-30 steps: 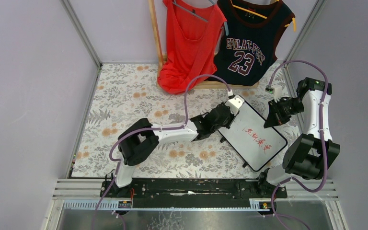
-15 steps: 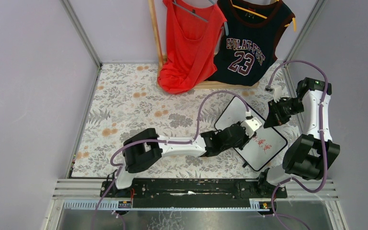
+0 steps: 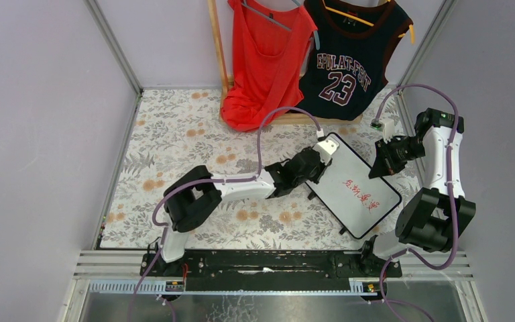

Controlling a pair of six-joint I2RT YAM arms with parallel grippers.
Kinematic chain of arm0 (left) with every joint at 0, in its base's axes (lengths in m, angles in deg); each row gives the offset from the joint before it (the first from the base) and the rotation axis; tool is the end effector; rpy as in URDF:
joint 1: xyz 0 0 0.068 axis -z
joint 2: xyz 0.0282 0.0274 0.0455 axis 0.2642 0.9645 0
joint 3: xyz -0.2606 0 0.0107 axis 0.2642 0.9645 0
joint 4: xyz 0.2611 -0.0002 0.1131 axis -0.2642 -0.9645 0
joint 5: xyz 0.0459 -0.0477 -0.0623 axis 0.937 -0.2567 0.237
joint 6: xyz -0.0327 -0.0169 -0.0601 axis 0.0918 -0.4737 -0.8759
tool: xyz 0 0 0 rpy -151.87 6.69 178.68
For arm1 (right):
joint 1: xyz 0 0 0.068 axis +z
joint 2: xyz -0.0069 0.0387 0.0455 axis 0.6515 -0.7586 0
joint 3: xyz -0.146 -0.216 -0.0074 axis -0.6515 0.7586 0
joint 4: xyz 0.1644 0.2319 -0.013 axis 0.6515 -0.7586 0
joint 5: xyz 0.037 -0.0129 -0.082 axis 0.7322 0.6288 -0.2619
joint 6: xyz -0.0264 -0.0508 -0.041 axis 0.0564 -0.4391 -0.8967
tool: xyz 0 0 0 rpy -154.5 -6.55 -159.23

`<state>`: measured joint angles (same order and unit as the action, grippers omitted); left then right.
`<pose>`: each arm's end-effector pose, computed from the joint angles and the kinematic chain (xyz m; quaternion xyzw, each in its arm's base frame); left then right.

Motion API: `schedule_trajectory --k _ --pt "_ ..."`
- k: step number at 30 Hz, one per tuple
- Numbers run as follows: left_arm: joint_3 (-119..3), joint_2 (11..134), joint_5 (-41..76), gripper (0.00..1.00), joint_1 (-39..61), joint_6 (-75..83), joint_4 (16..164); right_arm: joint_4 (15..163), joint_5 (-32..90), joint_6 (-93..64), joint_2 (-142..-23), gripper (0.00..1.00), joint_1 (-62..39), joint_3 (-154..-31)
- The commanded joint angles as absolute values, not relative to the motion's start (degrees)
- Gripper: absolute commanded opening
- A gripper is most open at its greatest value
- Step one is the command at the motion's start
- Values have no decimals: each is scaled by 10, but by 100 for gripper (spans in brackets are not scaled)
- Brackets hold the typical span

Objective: Erase the whiteboard

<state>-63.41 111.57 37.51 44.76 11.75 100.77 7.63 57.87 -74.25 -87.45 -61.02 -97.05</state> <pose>0.2566 -0.4223 0.1787 0.3434 0.7606 -0.2139 0.5077 0.2741 -0.0655 0.2772 -0.2717 0.9108 0.2389 0.1989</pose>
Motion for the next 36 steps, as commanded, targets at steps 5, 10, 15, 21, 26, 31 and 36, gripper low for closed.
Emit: schedule_trajectory --k 5,10,15,21,26,31,36 --pt "-628 1123 436 0 401 151 988 53 539 -781 -862 0 -598 -944" --pt "-631 1127 396 0 405 128 988 53 537 -782 -862 0 -598 -941" --pt "-633 1122 395 0 446 116 1001 53 539 -782 -862 0 -597 -941" --pt "-647 1126 375 0 495 87 1019 53 539 -780 -863 0 -596 -942" --pt "-680 1146 370 0 534 81 1018 52 538 -779 -862 0 -594 -942" --pt "-689 1150 385 0 544 90 1017 53 536 -778 -863 0 -594 -941" --pt "-649 1125 410 0 519 103 1016 53 537 -779 -866 0 -593 -941"
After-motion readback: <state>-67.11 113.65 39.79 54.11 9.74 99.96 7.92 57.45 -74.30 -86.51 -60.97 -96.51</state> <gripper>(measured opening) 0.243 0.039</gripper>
